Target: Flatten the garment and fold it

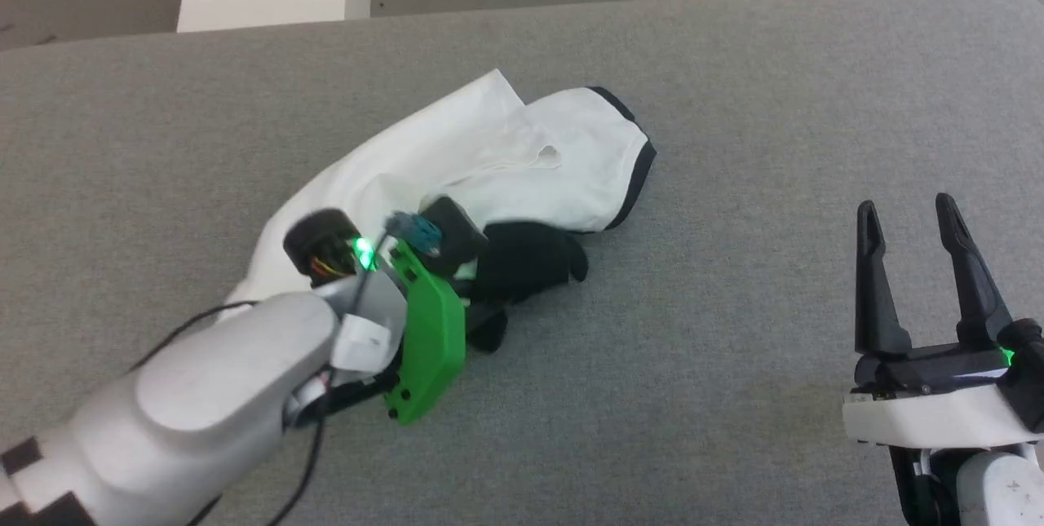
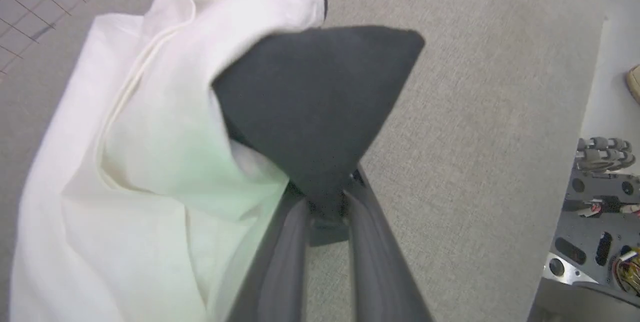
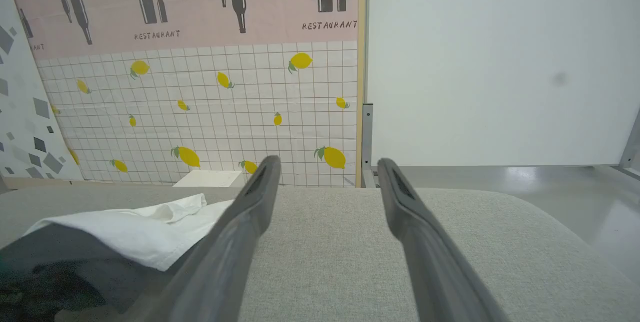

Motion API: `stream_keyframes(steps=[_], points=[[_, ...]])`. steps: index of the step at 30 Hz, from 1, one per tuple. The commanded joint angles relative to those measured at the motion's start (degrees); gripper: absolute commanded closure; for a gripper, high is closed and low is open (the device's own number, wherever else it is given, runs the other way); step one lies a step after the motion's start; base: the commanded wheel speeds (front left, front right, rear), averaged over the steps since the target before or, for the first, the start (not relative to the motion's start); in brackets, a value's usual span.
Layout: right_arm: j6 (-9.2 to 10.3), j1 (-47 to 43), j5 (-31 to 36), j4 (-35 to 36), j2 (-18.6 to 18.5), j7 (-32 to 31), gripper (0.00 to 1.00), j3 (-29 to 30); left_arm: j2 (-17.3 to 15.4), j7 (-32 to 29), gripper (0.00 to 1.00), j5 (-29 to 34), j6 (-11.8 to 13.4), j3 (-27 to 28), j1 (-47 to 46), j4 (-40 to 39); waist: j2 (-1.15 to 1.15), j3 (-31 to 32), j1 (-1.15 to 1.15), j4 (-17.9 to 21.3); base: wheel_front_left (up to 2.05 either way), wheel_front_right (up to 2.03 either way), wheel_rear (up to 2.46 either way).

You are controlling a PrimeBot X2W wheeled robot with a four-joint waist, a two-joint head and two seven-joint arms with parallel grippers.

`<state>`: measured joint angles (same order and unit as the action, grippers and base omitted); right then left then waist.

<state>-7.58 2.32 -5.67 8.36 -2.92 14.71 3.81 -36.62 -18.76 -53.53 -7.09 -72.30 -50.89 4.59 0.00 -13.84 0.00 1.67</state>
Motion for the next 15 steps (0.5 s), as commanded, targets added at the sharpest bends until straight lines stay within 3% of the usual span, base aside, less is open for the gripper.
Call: stream_keyframes(steps=[1,4,11,15], points=[[0.09,-0.6,-0.1,-0.1,0.0,0.3,0.0,-0.1,-1.7,2.1,1.0,-1.0,-0.4,1.8,-1.0,-1.8,0.0,1.8,0.0,-1.1,0.0,0.0,0.0],[0.09,-1.6,-0.3,0.1,0.0,0.3,0.0,0.3,-5.1,5.0,1.0,-3.0,0.7,4.6,0.1,-6.0,0.0,2.7,0.0,-1.7,0.0,0.0,0.0],[0.09,-2.8,-0.3,0.0,0.0,0.3,0.0,0.4,-18.7,5.1,1.0,-4.0,8.3,6.0,6.5,-7.6,0.0,3.6,0.0,-2.3,0.0,0.0,0.0],[0.09,-3.1,-0.1,-0.3,0.0,0.3,0.0,0.4,-21.1,5.0,1.0,-5.6,10.3,4.1,11.8,-3.1,0.0,3.5,0.0,-2.5,0.0,0.0,0.0]])
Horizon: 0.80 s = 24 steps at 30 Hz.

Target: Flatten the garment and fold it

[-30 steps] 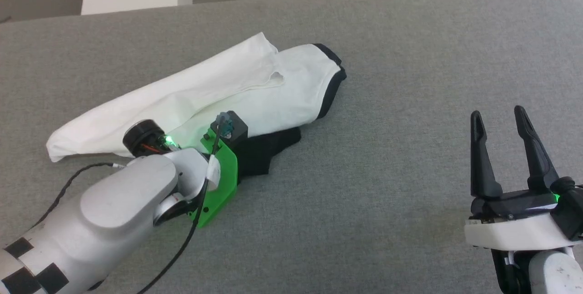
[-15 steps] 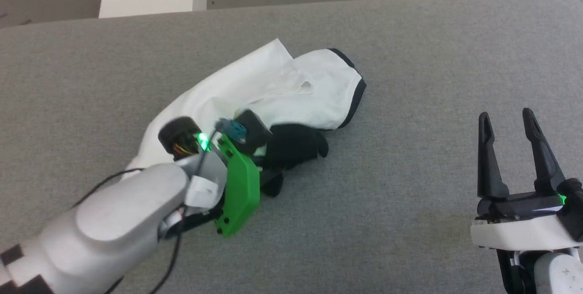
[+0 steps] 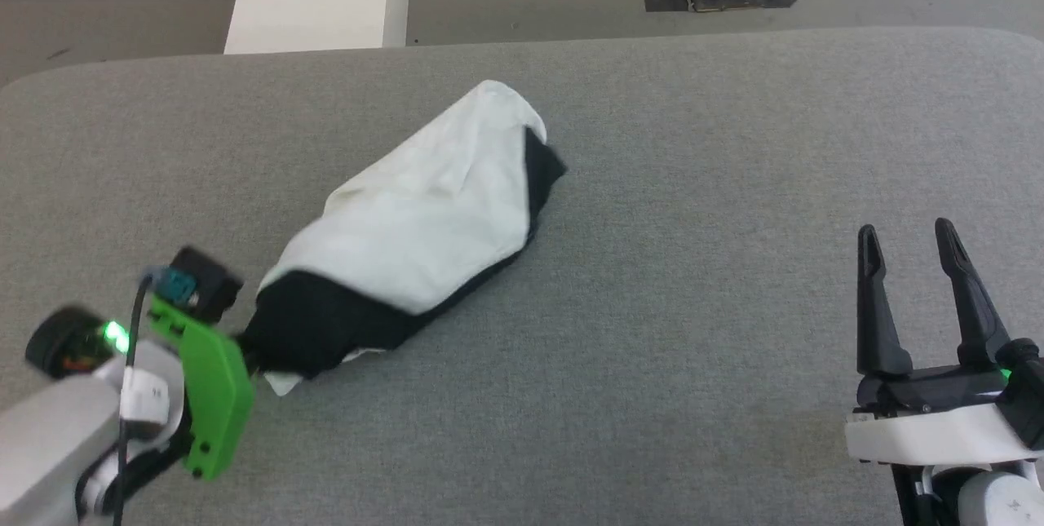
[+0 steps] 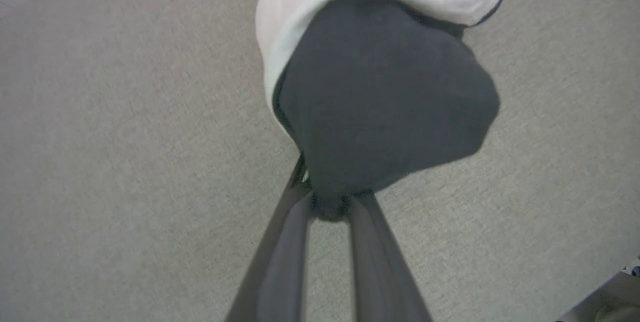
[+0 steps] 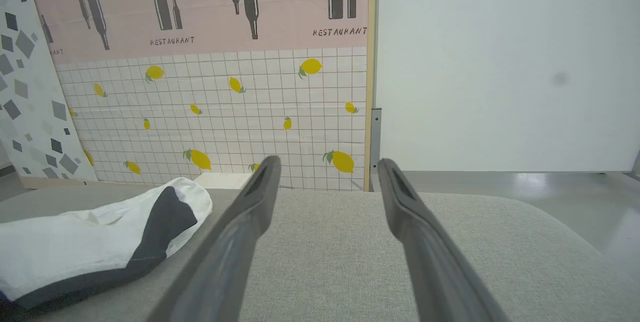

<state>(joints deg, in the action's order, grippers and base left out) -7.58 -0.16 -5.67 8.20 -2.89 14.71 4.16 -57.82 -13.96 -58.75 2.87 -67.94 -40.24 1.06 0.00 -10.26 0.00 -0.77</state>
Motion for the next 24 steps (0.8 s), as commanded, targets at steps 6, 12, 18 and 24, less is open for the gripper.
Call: stream_keyframes(steps=[6,12,18,24], points=[[0.09,-0.6,0.3,-0.8,0.0,0.3,0.0,-0.8,5.0,-1.8,1.0,-3.6,-0.8,-2.7,6.7,9.3,0.0,0.2,0.0,-0.1,0.0,0.0,0.0],[0.09,-1.7,1.0,-1.2,0.0,0.3,0.0,-0.7,9.4,4.6,0.0,-2.9,-0.1,-1.1,7.0,10.9,0.0,2.3,0.0,-1.6,0.0,0.0,0.0],[0.09,-2.7,1.2,-1.1,0.0,0.3,0.0,-0.4,6.4,9.2,0.0,-2.0,0.9,3.1,3.7,4.6,0.0,4.5,0.0,-3.3,0.0,0.0,0.0],[0.09,-3.1,0.9,-1.1,0.0,0.3,0.0,-0.8,3.0,10.9,0.0,-0.1,2.8,7.5,-1.9,-3.7,0.0,5.1,0.0,-3.9,0.0,0.0,0.0]])
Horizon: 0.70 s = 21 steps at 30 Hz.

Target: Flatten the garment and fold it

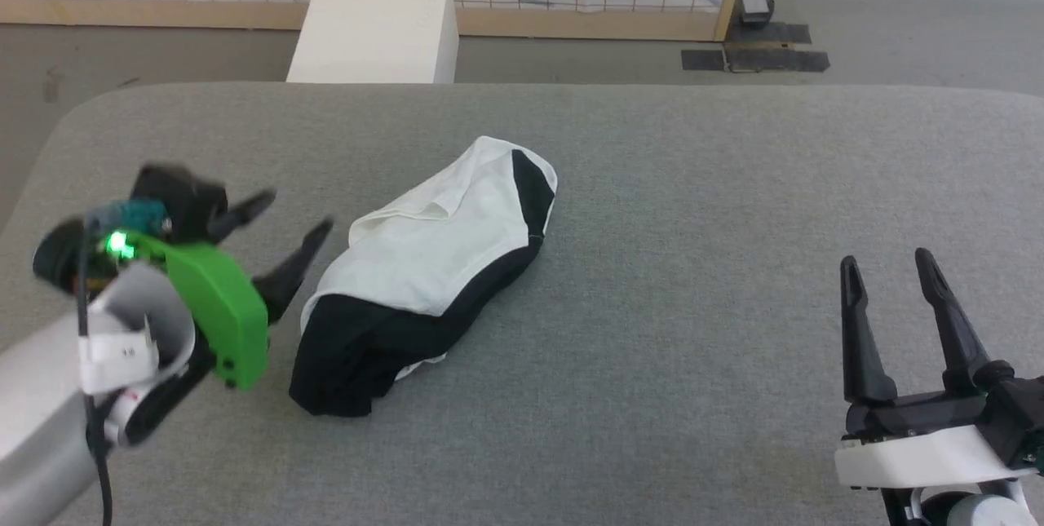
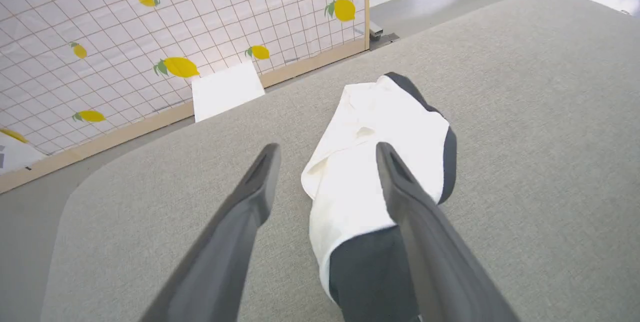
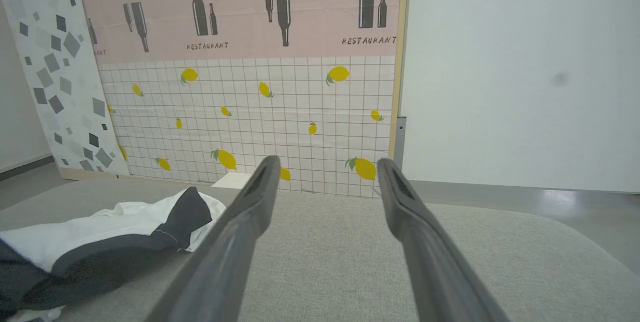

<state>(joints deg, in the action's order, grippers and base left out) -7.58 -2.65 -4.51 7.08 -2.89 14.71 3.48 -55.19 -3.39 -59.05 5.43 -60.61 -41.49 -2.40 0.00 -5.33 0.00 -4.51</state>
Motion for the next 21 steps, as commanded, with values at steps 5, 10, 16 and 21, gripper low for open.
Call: stream_keyframes(steps=[5,10,16,21], points=[[0.09,-0.3,-0.6,-0.1,0.0,0.3,0.0,-0.7,2.6,-3.2,0.0,3.1,-0.6,0.0,-6.5,-1.9,0.0,-0.2,0.0,0.4,0.0,0.0,0.0],[0.09,0.5,-0.9,-0.3,0.0,0.3,0.0,-0.9,8.0,-10.1,0.0,3.3,-5.0,-2.8,-11.7,1.9,0.0,-1.2,0.0,1.8,0.0,0.0,0.0],[0.09,1.5,-1.1,-0.2,0.0,0.3,0.0,-1.1,13.9,-20.4,0.0,2.1,-9.7,-7.8,-15.6,9.6,0.0,-3.2,0.0,4.0,0.0,0.0,0.0],[0.09,3.1,-1.4,-0.1,0.0,0.3,0.0,-1.3,18.0,-26.1,0.0,4.0,-11.8,-10.9,-17.0,17.7,0.0,-5.8,0.0,6.1,0.0,0.0,0.0]])
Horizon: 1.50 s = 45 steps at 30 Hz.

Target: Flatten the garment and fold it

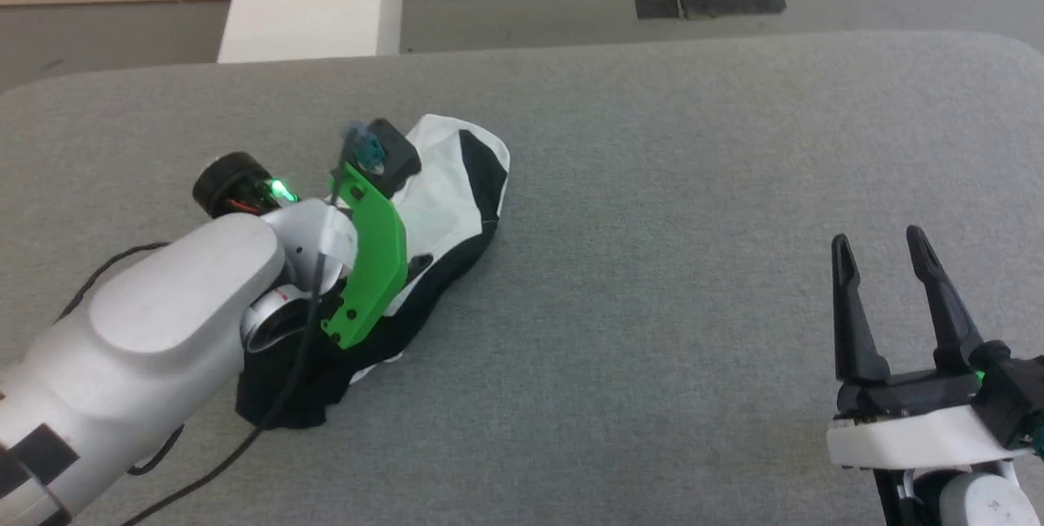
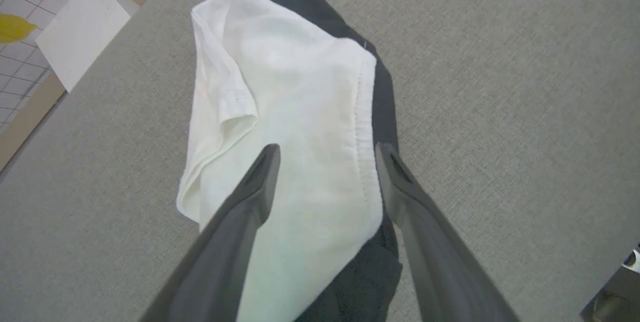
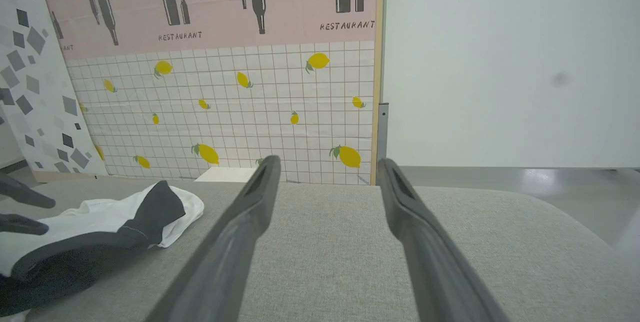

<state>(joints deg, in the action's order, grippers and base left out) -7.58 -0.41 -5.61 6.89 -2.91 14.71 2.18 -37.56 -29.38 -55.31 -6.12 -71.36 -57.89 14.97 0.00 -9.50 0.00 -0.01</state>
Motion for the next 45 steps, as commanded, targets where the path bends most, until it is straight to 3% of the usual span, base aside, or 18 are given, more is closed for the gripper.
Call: stream_keyframes(steps=[1,7,13,14,15,20,28,32,38,45], points=[[0.09,1.1,-0.4,0.0,0.0,0.3,0.0,0.0,0.8,-1.0,0.0,0.7,-0.5,-0.5,-0.5,1.5,0.0,-2.2,0.0,2.0,0.0,0.0,0.0],[0.09,2.7,-1.0,-0.1,0.0,0.3,0.0,0.0,2.6,-6.0,0.0,2.3,-1.3,-1.7,2.5,9.0,0.0,-4.9,0.0,4.1,0.0,0.0,0.0],[0.09,3.5,-1.4,-0.3,0.0,0.3,0.0,0.5,2.9,-10.3,0.0,4.5,-1.3,-2.0,7.0,8.3,0.0,-6.2,0.0,4.4,0.0,0.0,0.0],[0.09,3.5,-1.4,-0.4,0.0,0.3,0.0,0.5,2.9,-10.0,0.89,4.3,-1.3,-2.0,7.2,7.8,0.0,-6.2,0.0,4.2,0.0,0.0,0.0],[0.09,3.5,-1.4,-0.5,0.0,0.3,0.0,0.5,2.7,-9.5,1.0,4.0,-1.3,-2.0,7.2,7.4,0.0,-6.1,0.0,4.1,0.0,0.0,0.0],[0.09,3.1,-1.3,-0.7,0.0,0.3,0.0,0.7,1.0,-2.8,1.0,0.8,-1.4,-1.7,4.5,4.0,0.0,-4.6,0.0,2.9,0.0,0.0,0.0],[0.09,1.2,-1.1,-0.8,0.0,0.3,0.0,1.3,-3.8,8.9,1.0,-3.5,-1.4,3.5,-0.9,-4.9,0.0,-1.6,0.0,1.4,0.0,0.0,0.0],[0.09,1.0,-1.1,-0.8,0.0,0.3,0.0,1.0,-3.3,12.1,1.0,-4.3,-1.4,5.2,-2.9,-8.4,0.0,-1.1,0.0,1.6,0.0,0.0,0.0],[0.09,1.1,-1.1,-0.6,0.0,0.3,0.0,0.8,4.6,15.8,1.0,-4.0,-1.4,2.8,-2.9,-11.8,0.0,-1.4,0.0,3.6,0.0,0.0,0.0],[0.09,1.7,-1.2,-0.3,0.0,0.3,0.0,1.3,16.7,17.3,1.0,-1.3,-1.4,-1.6,3.2,-5.9,0.0,-4.3,0.0,6.1,0.0,0.0,0.0]])
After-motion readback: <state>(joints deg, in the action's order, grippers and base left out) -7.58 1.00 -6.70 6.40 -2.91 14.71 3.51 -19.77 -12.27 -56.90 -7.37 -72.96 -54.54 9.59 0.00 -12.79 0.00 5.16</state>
